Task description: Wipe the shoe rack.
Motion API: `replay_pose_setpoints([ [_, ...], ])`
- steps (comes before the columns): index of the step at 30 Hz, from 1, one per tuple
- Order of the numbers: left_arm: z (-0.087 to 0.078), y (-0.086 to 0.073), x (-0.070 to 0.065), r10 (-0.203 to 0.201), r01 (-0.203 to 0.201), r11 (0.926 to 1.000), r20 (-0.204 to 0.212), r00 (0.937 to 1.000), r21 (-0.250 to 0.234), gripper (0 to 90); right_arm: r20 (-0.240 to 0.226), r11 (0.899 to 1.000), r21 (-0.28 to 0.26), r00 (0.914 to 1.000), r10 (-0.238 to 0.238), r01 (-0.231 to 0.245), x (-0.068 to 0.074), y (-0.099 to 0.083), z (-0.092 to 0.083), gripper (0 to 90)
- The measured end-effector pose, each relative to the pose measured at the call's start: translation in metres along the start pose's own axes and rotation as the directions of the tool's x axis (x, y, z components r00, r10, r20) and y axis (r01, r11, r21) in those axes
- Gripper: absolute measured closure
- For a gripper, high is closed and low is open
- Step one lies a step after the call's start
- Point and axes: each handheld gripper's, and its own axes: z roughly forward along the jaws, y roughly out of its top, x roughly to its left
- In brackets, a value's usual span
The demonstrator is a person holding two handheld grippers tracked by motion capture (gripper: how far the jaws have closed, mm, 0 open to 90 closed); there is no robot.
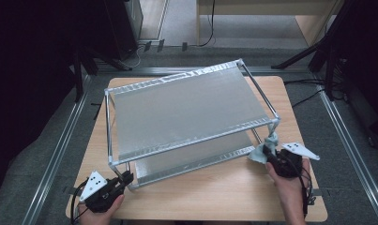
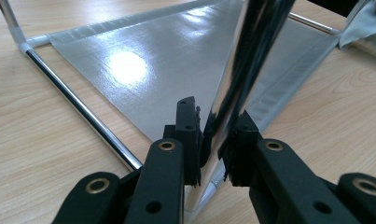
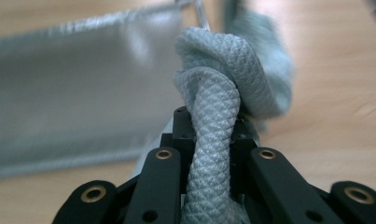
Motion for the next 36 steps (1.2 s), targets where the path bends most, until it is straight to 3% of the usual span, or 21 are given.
replay_pose_setpoints([
  [1,0.000,0.000,0.000,0.001,-0.001,1.0000,0.001,1.0000,0.001,78.6,-0.030,1.000,0.017,0.9993,-0.022,0.023,0.007,-0.002,0.000,79.2],
  [3,0.000,0.000,0.000,0.003,-0.003,1.0000,0.004,1.0000,0.002,78.5,-0.110,0.995,-0.004,0.9895,-0.095,0.095,0.022,0.002,-0.005,78.9],
  [5,0.000,0.000,0.000,0.002,-0.002,1.0000,0.004,1.0000,0.002,78.6,-0.116,0.990,-0.026,0.9835,-0.139,0.137,0.032,0.011,-0.009,78.5],
  [8,0.000,0.000,0.000,0.000,0.000,1.0000,0.006,1.0000,0.001,78.5,-0.077,0.997,-0.045,0.9950,-0.063,0.060,0.026,0.017,-0.005,78.1],
  [12,0.000,0.000,-0.001,0.002,-0.002,1.0000,0.012,0.9999,0.001,78.5,0.002,0.997,-0.076,0.9997,-0.023,0.023,0.012,0.021,-0.001,78.2],
  [15,0.001,0.000,-0.003,0.004,-0.004,1.0000,0.019,0.9998,0.004,78.4,0.035,0.981,-0.192,0.9993,-0.017,0.023,0.015,0.037,-0.024,78.2],
  [18,0.002,0.000,-0.007,0.013,-0.013,0.9999,0.031,0.9994,0.006,78.5,0.053,0.962,-0.269,0.9984,-0.021,0.034,0.018,0.047,-0.041,78.1],
  [21,0.003,0.000,-0.010,0.020,-0.020,0.9998,0.039,0.9991,0.007,78.6,0.069,0.972,-0.233,0.9976,-0.008,0.024,0.013,0.044,-0.033,78.0],
  [25,0.002,0.000,-0.011,0.024,-0.025,0.9995,0.053,0.9983,0.017,78.5,0.082,0.993,-0.115,0.9955,0.048,-0.038,-0.002,0.021,-0.002,78.0],
  [28,0.001,0.000,-0.012,0.040,-0.041,0.9989,0.051,0.9979,0.022,78.8,0.138,0.999,-0.041,0.9899,0.033,-0.027,-0.011,0.008,0.015,77.9],
  [31,0.001,0.000,-0.012,0.040,-0.041,0.9989,0.056,0.9976,0.025,78.8,0.144,0.999,0.014,0.9884,0.048,-0.051,-0.016,0.000,0.021,77.8],
  [33,-0.001,0.000,-0.012,0.011,-0.012,0.9998,0.076,0.9970,0.017,78.1,0.132,0.998,0.005,0.9893,0.060,-0.062,-0.016,0.003,0.018,77.6],
  [36,-0.004,0.003,-0.014,0.025,-0.024,0.9996,0.085,0.9961,-0.014,74.6,0.090,0.995,-0.064,0.9929,0.077,-0.072,-0.011,0.015,0.001,76.8],
])
